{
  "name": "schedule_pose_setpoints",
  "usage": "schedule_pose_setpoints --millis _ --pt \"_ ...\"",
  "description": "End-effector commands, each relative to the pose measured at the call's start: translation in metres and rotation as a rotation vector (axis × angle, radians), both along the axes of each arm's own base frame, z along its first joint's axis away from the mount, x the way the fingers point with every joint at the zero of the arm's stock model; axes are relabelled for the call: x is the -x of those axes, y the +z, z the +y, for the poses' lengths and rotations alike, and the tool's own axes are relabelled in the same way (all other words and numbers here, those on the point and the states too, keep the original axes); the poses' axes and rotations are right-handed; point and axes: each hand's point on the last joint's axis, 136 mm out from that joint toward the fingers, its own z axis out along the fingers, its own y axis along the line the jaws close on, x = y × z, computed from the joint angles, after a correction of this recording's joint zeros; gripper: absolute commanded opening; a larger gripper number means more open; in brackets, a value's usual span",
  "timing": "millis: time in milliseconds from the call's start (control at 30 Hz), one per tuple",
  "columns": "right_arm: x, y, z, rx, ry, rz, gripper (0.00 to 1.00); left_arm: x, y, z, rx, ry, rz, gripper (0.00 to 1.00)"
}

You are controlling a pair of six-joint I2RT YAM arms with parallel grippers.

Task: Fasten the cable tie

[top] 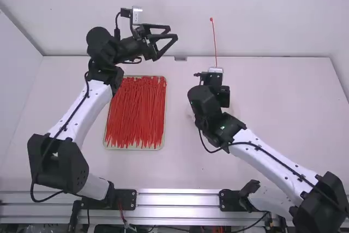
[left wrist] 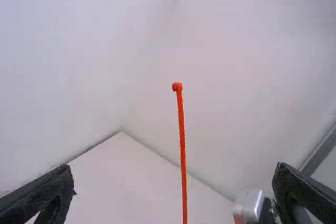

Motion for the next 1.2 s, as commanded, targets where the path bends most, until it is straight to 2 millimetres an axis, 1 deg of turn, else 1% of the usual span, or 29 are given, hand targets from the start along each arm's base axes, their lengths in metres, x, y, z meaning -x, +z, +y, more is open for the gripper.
schedule_pose_setpoints --millis 0,33,100,133,233,267,300,367,467,500,567,700,733,833,967,1033,1067,1167 --pt "0.004 0.019 -0.004 -0.004 -0.059 -0.054 0.00 0.000 0.017 -0.002 0.002 0.015 -0.035 0.99" --pt "0.004 0.020 -0.003 -0.002 -0.059 -0.055 0.00 0.001 0.018 -0.004 -0.002 0.013 -0.028 0.99" --pt "0.006 0.020 -0.002 0.004 -0.061 -0.058 0.00 0.004 0.017 -0.014 -0.030 -0.001 -0.022 0.99" --pt "0.006 0.020 -0.002 0.006 -0.061 -0.057 0.00 0.004 0.017 -0.015 -0.032 -0.001 -0.023 0.99" --pt "0.006 0.020 -0.002 0.011 -0.058 -0.054 0.00 0.001 0.011 -0.034 -0.085 0.040 -0.005 0.99" --pt "0.006 0.020 -0.002 0.011 -0.058 -0.053 0.00 0.001 0.011 -0.035 -0.088 0.042 -0.005 0.99" --pt "0.006 0.018 0.000 0.010 -0.046 -0.046 0.00 0.002 0.008 -0.044 -0.116 0.059 -0.005 0.99" --pt "0.005 0.015 0.003 0.007 -0.026 -0.032 0.00 0.002 0.005 -0.053 -0.153 0.083 -0.002 0.99" --pt "0.006 0.012 0.004 0.004 -0.014 -0.020 0.00 0.003 0.004 -0.062 -0.164 0.104 0.016 0.99" --pt "0.006 0.010 0.004 -0.001 -0.018 -0.014 0.00 0.005 0.005 -0.066 -0.160 0.102 0.014 0.98" --pt "0.007 0.008 0.004 0.000 -0.015 -0.007 0.00 0.006 0.006 -0.067 -0.157 0.099 0.012 0.93" --pt "0.006 0.000 0.015 -0.011 0.051 0.032 0.00 -0.005 0.004 -0.061 -0.140 0.163 0.059 0.89" --pt "0.006 -0.002 0.017 -0.012 0.068 0.044 0.00 -0.006 0.003 -0.060 -0.140 0.172 0.062 0.86" --pt "0.006 -0.003 0.019 -0.021 0.080 0.048 0.00 -0.007 0.002 -0.060 -0.144 0.174 0.063 0.83" --pt "0.009 -0.004 0.029 -0.030 0.115 0.052 0.00 -0.015 -0.002 -0.055 -0.149 0.230 0.085 0.79" --pt "0.011 -0.002 0.033 -0.029 0.122 0.046 0.00 -0.017 -0.004 -0.053 -0.154 0.249 0.096 0.72" --pt "0.013 -0.001 0.038 -0.025 0.138 0.041 0.00 -0.017 -0.005 -0.053 -0.156 0.248 0.099 0.66" --pt "0.017 0.002 0.048 -0.025 0.167 0.031 0.00 -0.017 -0.006 -0.053 -0.157 0.248 0.102 0.62"
